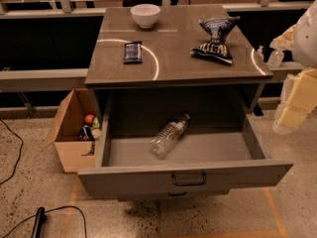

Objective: Pick water bottle from top drawer and place on counter

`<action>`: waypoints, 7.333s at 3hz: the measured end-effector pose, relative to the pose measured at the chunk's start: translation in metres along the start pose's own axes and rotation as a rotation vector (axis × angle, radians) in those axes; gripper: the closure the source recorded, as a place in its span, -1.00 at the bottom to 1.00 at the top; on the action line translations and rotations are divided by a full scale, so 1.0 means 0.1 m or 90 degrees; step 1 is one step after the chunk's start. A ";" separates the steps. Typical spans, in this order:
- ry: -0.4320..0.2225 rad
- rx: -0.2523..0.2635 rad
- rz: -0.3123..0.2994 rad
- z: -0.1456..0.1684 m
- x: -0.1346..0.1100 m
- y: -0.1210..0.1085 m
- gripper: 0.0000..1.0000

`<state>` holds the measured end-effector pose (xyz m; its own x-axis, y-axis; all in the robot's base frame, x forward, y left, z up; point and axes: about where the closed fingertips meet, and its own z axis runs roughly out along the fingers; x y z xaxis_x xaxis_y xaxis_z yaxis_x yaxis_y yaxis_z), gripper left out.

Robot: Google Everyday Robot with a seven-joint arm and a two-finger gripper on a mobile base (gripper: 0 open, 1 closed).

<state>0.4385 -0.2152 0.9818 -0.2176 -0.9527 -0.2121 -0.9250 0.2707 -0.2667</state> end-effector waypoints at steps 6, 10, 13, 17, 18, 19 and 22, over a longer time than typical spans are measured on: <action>-0.229 -0.125 -0.438 1.63 -0.63 -0.01 -1.00; -0.243 -0.088 -0.704 2.19 -1.04 -0.08 -1.00; -0.137 -0.012 -0.760 2.86 -1.26 -0.17 -1.00; -0.127 -0.105 -0.789 3.98 -1.39 -0.18 -1.00; -0.120 -0.131 -0.777 4.14 -1.29 -0.18 -0.63; -0.116 -0.147 -0.771 4.20 -1.25 -0.18 -0.17; -0.063 -0.199 -0.669 3.29 -0.84 -0.47 1.00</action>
Offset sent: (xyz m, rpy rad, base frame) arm 0.0256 0.0154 -0.0814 0.0469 0.0279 0.2813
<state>0.6025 -0.1027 0.7026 0.7377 -0.6682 -0.0964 -0.6752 -0.7293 -0.1109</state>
